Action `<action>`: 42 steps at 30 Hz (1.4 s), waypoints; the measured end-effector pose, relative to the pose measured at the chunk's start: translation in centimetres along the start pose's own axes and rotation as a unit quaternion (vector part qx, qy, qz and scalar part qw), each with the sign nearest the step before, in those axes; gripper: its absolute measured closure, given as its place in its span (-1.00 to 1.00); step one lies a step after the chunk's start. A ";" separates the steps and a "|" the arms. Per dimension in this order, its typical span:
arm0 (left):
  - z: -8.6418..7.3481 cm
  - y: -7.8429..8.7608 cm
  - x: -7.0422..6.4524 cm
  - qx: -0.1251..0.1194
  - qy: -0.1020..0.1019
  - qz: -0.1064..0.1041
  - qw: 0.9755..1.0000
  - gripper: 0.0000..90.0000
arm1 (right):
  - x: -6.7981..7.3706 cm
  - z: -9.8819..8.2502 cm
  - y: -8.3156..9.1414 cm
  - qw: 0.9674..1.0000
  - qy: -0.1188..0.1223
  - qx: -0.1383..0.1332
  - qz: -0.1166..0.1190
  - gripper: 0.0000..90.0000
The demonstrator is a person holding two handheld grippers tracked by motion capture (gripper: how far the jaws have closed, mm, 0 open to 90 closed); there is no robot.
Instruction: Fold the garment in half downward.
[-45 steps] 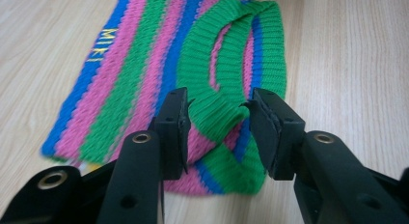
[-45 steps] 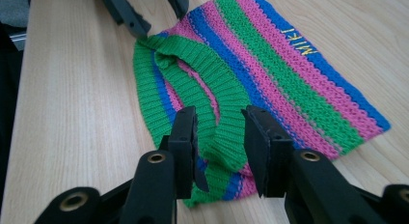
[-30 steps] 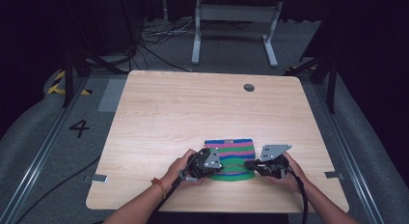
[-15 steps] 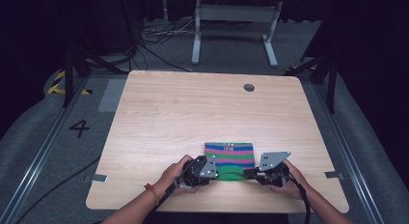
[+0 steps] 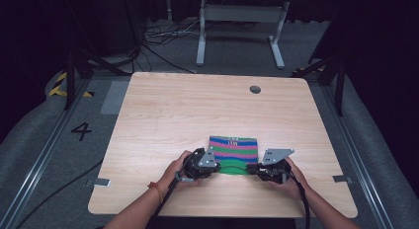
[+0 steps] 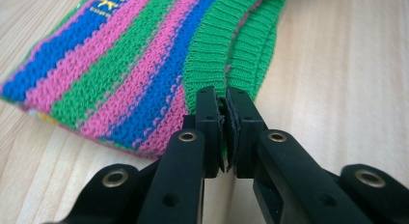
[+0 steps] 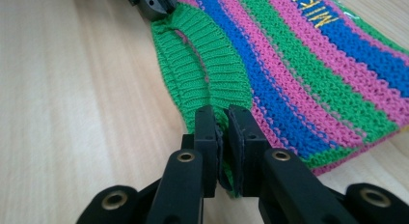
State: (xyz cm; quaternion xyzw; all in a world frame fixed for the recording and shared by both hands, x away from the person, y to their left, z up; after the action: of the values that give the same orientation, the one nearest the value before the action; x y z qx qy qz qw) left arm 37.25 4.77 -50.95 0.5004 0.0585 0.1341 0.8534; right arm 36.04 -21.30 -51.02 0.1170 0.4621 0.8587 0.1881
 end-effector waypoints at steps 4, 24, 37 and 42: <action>0.1 0.5 0.1 0.007 -0.003 0.000 1.000 0.79 | -0.1 0.4 0.0 1.000 -0.001 0.005 -0.006 0.79; -6.5 8.4 1.1 0.031 0.043 0.059 0.997 0.08 | -0.8 -1.5 5.2 0.997 -0.003 0.041 -0.062 -0.23; -10.4 9.8 1.0 0.051 0.080 0.083 0.992 -0.33 | -1.7 -4.1 6.7 0.994 -0.036 0.041 -0.097 -0.29; -11.4 10.1 1.1 0.057 0.092 0.093 0.990 -0.44 | -2.0 -5.2 7.5 0.992 -0.045 0.041 -0.110 -0.33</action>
State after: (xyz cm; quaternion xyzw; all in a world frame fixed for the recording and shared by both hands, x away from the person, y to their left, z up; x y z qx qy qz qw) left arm 33.94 19.34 -47.69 0.5368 0.0971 0.2546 0.7985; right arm 34.28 -29.81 -47.68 0.1120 0.4979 0.8072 0.2968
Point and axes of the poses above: each handheld gripper's, and its own axes: y roughly backward along the jaws, z roughly out of its top, x roughly to its left, the point moved 2 cm from there along -y, roughly forward along the jaws, and after that the axes turned 14 degrees about x, right-handed, at the moved point
